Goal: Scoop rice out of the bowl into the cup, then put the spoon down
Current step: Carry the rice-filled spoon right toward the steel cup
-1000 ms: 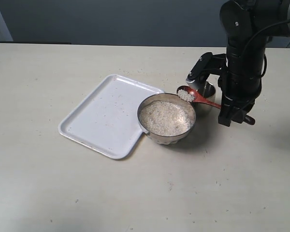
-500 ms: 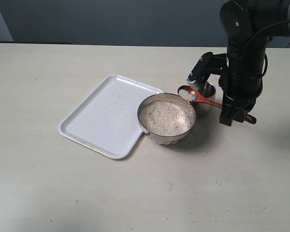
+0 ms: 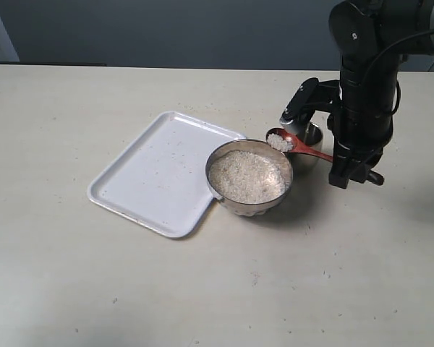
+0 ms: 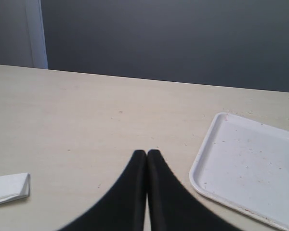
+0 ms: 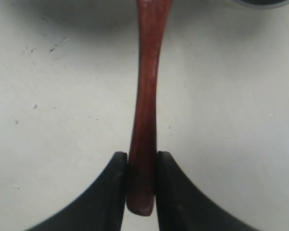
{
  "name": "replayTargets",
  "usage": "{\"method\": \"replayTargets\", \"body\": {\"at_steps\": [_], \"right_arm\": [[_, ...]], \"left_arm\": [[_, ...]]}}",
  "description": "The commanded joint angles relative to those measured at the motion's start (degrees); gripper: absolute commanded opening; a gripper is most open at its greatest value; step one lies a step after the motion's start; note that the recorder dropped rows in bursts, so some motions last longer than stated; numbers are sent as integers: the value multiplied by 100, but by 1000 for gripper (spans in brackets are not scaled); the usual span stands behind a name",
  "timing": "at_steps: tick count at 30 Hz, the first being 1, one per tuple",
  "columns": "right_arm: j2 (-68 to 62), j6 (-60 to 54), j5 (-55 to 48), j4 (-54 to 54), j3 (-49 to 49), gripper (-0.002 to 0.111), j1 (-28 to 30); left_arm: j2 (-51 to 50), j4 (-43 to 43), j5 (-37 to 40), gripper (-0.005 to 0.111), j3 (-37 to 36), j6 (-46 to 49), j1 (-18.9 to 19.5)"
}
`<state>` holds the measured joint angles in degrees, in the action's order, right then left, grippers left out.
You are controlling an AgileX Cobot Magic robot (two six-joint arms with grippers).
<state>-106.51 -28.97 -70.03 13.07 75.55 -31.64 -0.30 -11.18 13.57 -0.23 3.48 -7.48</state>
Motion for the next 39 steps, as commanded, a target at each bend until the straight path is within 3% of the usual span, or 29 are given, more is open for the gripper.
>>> {"method": "replayTargets", "body": {"at_steps": [1,17,39], "right_arm": [[57,-43,6,51,22,-1,28],[57,-82,6,-546,438,-1,658],[-236,-94,6,-605,569,-1,939]], "left_arm": [[30,9,-13,1,23,-37,-5],[30,9,-13,1,23,-37,-5],[30,9,-13,1,23,-37,-5]]}}
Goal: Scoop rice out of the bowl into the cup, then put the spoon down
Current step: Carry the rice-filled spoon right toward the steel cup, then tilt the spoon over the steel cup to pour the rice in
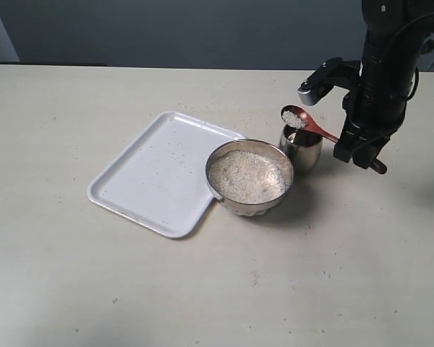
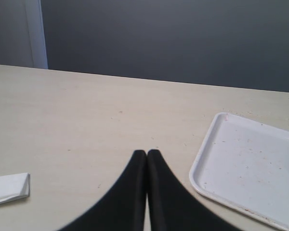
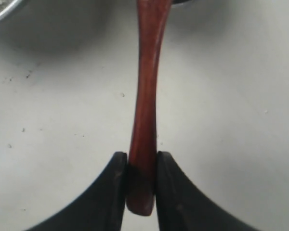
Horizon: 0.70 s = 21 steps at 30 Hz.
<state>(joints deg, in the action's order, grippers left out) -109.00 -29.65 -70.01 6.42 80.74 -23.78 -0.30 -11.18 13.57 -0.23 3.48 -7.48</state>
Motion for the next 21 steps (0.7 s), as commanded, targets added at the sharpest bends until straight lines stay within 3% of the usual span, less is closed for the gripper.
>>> {"method": "replayTargets", "body": {"at_steps": [1,21], "right_arm": [[13,-26,5,60,49,-1,186],[-151,149,5,267,49,-1,266]], "left_arm": [[30,9,-13,1,23,-37,-5],[30,9,-13,1,23,-37,-5]]}}
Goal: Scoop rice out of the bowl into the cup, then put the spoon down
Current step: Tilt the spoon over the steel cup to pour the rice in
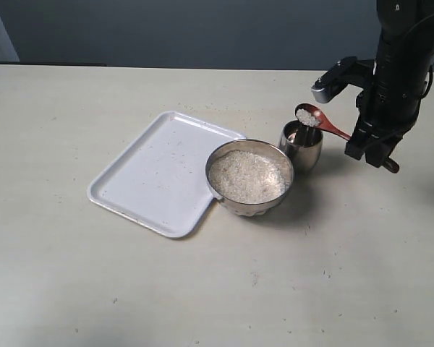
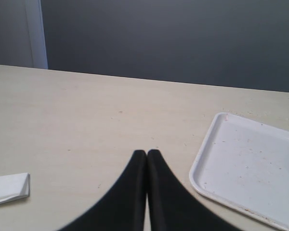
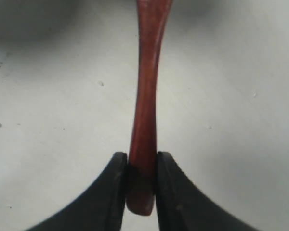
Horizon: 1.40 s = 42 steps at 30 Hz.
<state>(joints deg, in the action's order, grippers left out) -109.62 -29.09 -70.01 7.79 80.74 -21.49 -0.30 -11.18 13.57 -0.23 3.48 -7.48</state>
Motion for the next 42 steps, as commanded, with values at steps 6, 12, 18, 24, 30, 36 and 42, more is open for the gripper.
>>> {"method": "replayTargets", "body": {"at_steps": [6,12,18,24,30,36,42], "right_arm": [[-99,302,5,341,49,-1,37],[-99,324,5,354,49,-1,16],[-99,335,5,389,49,-1,-68],[-99,369,5,534,49,-1,-189],[-99,465,5,627,49,-1,-198],[-99,621,5,744,49,-1,-198],[-99,684,5,781,49,-1,-211]], "left_arm": [[30,9,-13,1,23,-37,-5],[30,9,-13,1,23,-37,-5],[30,9,-13,1,23,-37,-5],[30,9,-13,1,23,-37,-5],[30,9,-13,1,23,-37,-5],[30,9,-13,1,23,-37,-5],[30,9,-13,1,23,-37,-5]]}}
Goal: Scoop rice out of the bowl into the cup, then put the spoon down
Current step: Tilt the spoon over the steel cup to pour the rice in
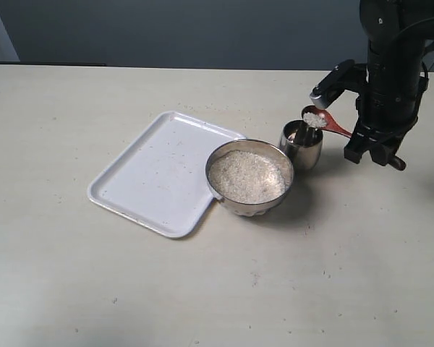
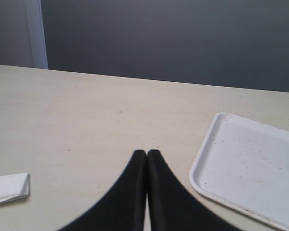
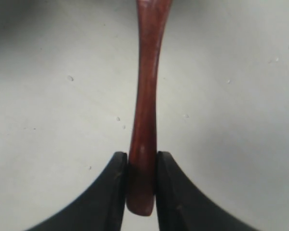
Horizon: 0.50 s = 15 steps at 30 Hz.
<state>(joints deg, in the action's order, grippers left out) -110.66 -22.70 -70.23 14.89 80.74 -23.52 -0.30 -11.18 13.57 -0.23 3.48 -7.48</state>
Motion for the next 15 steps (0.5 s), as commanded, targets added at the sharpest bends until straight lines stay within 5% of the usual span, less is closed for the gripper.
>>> {"method": "replayTargets", "body": {"at_steps": [1,15], "right_arm": [[5,46,27,98,49,-1,-21],[5,330,27,501,49,-1,-289]], "left_arm": [[30,9,-13,1,23,-37,-5],[30,9,-13,1,23,-37,-5]]}}
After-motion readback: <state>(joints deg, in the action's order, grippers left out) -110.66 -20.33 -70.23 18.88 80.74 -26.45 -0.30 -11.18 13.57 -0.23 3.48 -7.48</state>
